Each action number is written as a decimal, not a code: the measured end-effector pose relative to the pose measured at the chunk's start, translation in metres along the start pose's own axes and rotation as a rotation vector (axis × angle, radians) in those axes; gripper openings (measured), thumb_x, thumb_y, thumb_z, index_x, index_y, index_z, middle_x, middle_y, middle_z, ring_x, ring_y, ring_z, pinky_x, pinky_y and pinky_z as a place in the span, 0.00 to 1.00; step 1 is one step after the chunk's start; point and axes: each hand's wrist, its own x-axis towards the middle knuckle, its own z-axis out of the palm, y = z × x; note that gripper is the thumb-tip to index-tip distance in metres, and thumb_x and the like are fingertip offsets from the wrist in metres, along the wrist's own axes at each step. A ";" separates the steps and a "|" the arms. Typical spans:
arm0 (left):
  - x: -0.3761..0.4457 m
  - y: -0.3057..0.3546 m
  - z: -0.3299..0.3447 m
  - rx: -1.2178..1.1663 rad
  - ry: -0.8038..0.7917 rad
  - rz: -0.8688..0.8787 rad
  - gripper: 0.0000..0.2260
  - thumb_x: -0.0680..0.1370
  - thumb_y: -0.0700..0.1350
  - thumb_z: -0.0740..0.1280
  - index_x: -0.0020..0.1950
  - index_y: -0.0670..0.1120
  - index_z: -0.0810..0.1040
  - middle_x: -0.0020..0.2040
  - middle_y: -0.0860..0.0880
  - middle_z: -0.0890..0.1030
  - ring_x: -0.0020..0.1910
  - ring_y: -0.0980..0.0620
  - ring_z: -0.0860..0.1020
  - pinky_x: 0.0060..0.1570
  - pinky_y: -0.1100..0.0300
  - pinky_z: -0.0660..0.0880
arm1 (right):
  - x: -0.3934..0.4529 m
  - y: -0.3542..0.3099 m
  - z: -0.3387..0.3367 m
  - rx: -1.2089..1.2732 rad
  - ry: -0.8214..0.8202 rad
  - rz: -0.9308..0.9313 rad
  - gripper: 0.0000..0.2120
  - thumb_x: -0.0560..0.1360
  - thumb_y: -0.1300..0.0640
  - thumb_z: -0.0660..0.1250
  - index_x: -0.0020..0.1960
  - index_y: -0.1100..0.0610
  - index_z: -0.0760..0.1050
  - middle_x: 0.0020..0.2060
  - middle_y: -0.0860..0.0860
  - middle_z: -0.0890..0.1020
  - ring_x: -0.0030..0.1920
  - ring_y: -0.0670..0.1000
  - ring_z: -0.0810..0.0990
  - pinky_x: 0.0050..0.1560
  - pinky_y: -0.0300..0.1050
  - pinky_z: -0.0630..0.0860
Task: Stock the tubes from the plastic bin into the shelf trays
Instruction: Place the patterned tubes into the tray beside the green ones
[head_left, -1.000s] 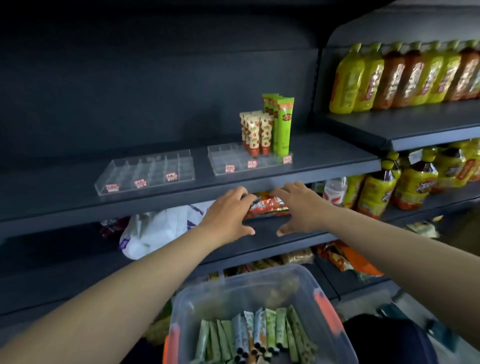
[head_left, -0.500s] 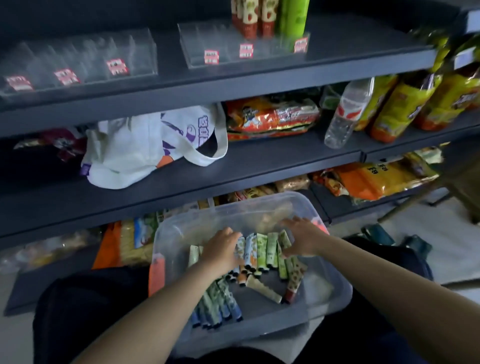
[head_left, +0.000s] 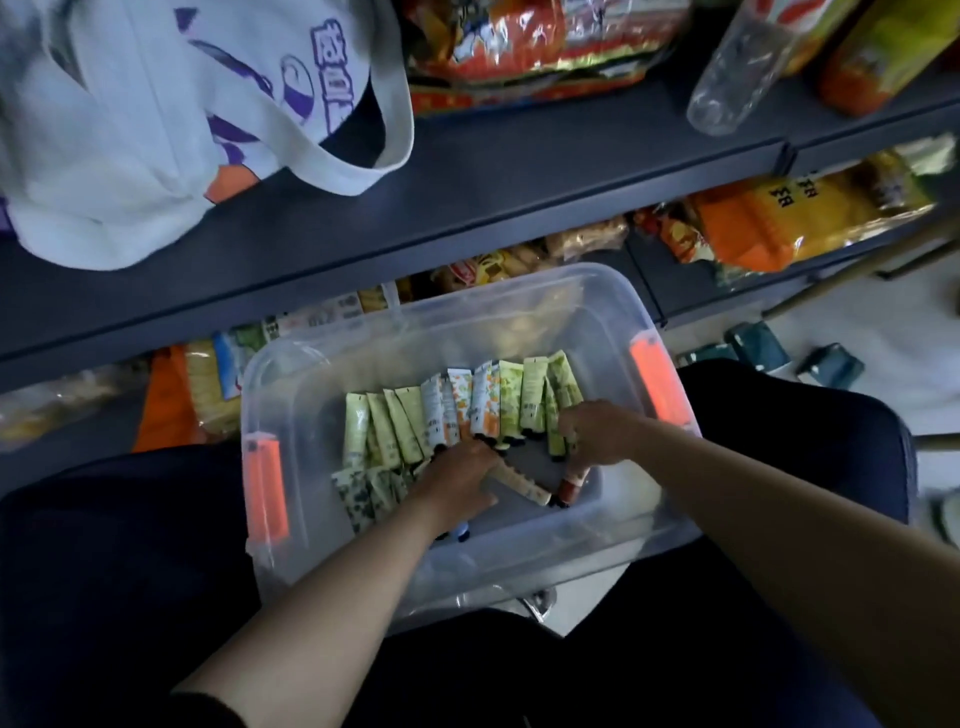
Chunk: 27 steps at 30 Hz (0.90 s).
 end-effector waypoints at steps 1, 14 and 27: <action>0.004 0.000 0.002 0.019 -0.017 0.008 0.23 0.75 0.47 0.69 0.69 0.45 0.69 0.68 0.47 0.69 0.67 0.47 0.67 0.64 0.53 0.67 | 0.003 0.000 0.000 -0.008 -0.012 -0.010 0.25 0.67 0.49 0.75 0.59 0.58 0.75 0.57 0.54 0.79 0.57 0.55 0.77 0.51 0.40 0.71; 0.028 0.002 0.019 0.264 -0.057 0.140 0.23 0.77 0.44 0.65 0.71 0.44 0.67 0.71 0.47 0.67 0.72 0.48 0.62 0.68 0.52 0.60 | 0.038 0.013 0.018 0.189 0.052 -0.011 0.21 0.67 0.55 0.76 0.58 0.57 0.76 0.58 0.54 0.76 0.57 0.54 0.75 0.44 0.38 0.67; 0.031 -0.003 0.028 0.185 0.070 0.118 0.13 0.78 0.43 0.64 0.62 0.44 0.76 0.60 0.47 0.76 0.61 0.47 0.70 0.59 0.56 0.66 | 0.040 0.017 0.051 0.508 0.312 0.082 0.15 0.68 0.68 0.68 0.54 0.58 0.78 0.54 0.54 0.79 0.56 0.54 0.76 0.47 0.37 0.69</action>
